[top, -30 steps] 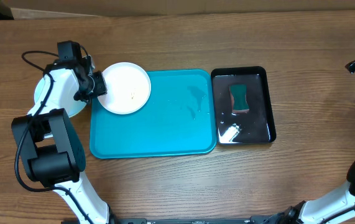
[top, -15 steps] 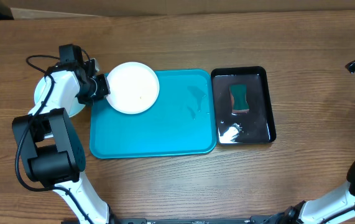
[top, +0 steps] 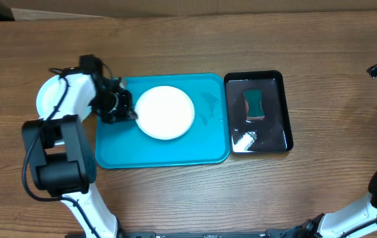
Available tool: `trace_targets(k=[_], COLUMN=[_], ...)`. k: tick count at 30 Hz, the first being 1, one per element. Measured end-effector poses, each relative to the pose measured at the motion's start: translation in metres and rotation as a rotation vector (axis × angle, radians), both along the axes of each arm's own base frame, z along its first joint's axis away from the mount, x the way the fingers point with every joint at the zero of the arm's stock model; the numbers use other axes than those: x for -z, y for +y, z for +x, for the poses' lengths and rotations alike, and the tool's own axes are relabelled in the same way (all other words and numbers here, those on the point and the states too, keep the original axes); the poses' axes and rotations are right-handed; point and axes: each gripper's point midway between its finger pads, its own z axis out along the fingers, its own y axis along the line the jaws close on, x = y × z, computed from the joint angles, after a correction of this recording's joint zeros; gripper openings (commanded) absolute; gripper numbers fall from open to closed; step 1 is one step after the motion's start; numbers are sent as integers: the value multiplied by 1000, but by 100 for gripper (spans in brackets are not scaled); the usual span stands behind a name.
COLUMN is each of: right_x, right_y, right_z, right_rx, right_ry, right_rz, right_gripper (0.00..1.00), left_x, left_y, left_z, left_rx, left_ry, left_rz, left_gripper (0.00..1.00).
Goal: Clean dirty plates on tray and stack at the side
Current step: 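Move the left gripper to the white plate and pinch its rim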
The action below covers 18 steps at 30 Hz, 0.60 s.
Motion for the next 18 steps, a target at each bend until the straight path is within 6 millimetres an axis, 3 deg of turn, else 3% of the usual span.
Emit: trace_targets(k=[9,16,18], right_x=[0,0,0], right_y=[0,0,0], right_z=[0,0,0], right_rx=[0,0,0], right_ry=[0,0,0], right_rz=[1,1,1], right_gripper=[100,100,100], left_x=[3,6,6], left_y=[-49,-66,-66], left_z=[-9,-13,-11], left_rx=[54,45,39], left_ry=[42,61,56], left_rz=[52,87,96], left_gripper=[4,5,11])
